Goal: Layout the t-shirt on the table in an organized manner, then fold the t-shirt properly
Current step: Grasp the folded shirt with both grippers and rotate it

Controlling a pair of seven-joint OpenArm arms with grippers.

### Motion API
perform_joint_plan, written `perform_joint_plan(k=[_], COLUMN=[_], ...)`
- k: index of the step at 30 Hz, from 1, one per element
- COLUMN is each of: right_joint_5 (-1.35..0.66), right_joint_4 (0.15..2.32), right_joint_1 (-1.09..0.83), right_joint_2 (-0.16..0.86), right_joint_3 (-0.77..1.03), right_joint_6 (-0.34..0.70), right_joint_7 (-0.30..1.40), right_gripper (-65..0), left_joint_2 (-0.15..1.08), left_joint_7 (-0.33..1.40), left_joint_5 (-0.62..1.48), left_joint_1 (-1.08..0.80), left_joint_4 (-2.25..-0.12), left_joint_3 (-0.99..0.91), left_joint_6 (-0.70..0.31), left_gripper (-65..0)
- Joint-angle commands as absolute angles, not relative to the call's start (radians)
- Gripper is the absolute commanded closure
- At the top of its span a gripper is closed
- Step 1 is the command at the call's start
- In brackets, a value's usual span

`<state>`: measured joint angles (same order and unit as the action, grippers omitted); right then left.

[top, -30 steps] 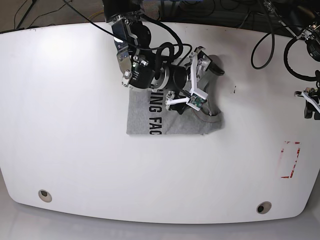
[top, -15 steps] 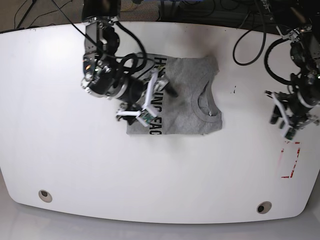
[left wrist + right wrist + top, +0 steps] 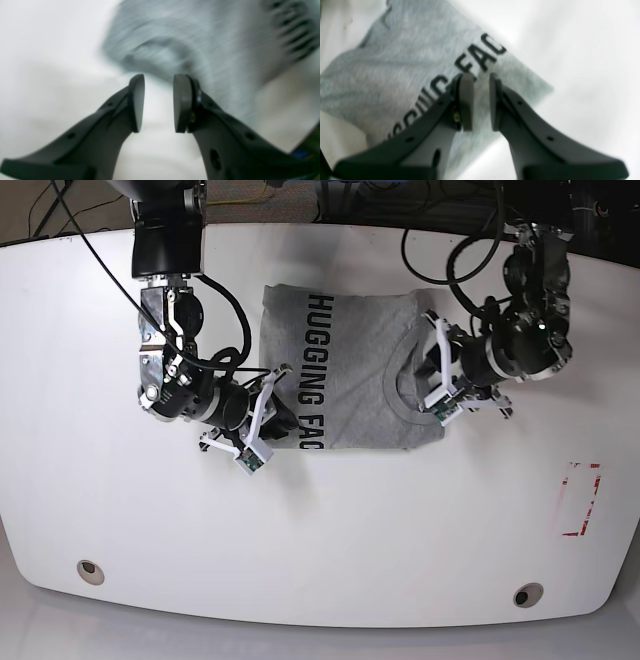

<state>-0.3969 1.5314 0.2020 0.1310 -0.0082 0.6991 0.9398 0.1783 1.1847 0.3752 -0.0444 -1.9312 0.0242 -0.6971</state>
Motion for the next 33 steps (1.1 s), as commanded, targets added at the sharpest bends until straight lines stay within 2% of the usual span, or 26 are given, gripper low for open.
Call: perform_joint_plan(k=[1, 10, 15, 24, 33], right_joint_5=[-0.407, -0.407, -0.407, -0.409, -0.409], right_joint_4=[1.477, 1.239, 1.193, 1.299, 1.472], right_joint_1=[0.248, 0.282, 0.249, 0.097, -0.068], right_joint_2=[0.142, 0.2, 0.214, 0.222, 0.205], right_joint_3=[-0.025, -0.157, -0.163, -0.16, -0.163], right_joint_6=[0.698, 0.698, 0.698, 0.698, 0.698], right_joint_7=[0.875, 0.585, 0.524, 0.516, 0.521], right_gripper=[-10.3, -9.7, -9.5, -9.5, -9.5], left_joint_2=[0.147, 0.12, 0.125, 0.185, 0.257], left_joint_7=[1.152, 1.032, 0.941, 0.908, 0.908], left_joint_5=[0.34, 0.128, 0.081, 0.081, 0.079], left_joint_1=[-0.064, -0.111, -0.096, 0.054, 0.17], left_joint_4=[-1.946, -1.847, -1.712, -1.483, -1.465], left_joint_3=[0.041, 0.216, 0.22, 0.225, 0.225], left_joint_6=[-0.698, -0.698, -0.698, -0.698, -0.698], left_gripper=[-17.6, -17.6, -17.6, -17.6, -17.6])
